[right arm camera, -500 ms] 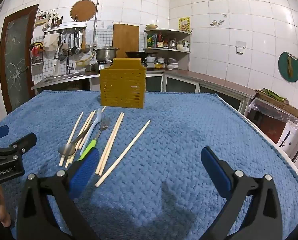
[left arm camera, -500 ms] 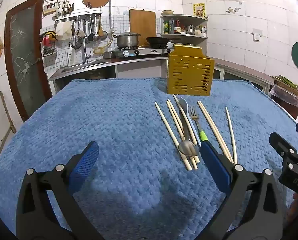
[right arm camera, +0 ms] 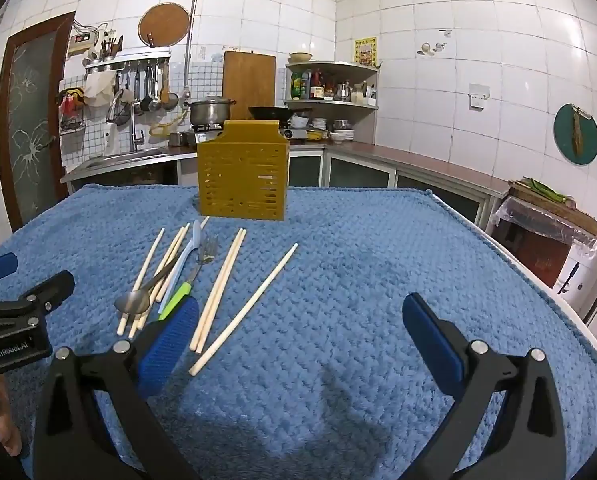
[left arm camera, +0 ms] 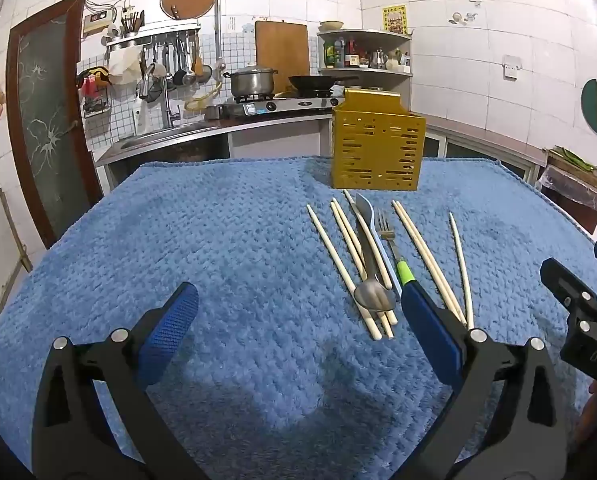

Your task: Organize utensils

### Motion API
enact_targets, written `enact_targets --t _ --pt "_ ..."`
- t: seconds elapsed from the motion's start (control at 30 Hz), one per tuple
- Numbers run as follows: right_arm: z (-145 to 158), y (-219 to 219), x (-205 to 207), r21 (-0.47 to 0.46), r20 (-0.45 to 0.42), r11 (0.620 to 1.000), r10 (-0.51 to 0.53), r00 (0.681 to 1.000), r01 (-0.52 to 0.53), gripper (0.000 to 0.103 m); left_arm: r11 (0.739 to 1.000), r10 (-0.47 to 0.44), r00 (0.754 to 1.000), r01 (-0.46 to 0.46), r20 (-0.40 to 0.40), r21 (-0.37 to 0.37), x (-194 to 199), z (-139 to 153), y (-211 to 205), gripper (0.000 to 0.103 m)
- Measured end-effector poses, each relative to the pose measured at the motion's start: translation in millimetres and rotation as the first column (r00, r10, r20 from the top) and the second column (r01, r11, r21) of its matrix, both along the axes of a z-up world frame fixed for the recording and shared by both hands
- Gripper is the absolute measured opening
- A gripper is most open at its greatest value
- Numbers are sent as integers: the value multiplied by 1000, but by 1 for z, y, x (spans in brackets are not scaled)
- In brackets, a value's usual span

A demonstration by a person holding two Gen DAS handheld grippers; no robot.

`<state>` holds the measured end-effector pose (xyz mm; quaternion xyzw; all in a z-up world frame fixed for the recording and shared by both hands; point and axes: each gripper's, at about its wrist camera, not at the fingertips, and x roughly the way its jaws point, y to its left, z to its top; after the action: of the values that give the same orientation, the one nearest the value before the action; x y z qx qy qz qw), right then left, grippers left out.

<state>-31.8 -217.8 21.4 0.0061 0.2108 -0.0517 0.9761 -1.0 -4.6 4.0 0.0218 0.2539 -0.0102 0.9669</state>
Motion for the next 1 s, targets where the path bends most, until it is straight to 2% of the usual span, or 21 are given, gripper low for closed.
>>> enact_targets --t 1.0 --pt "-3 1 4 3 5 1000 -13 1000 13 99 1000 0 1000 0 -2 0 0 -3 1 98"
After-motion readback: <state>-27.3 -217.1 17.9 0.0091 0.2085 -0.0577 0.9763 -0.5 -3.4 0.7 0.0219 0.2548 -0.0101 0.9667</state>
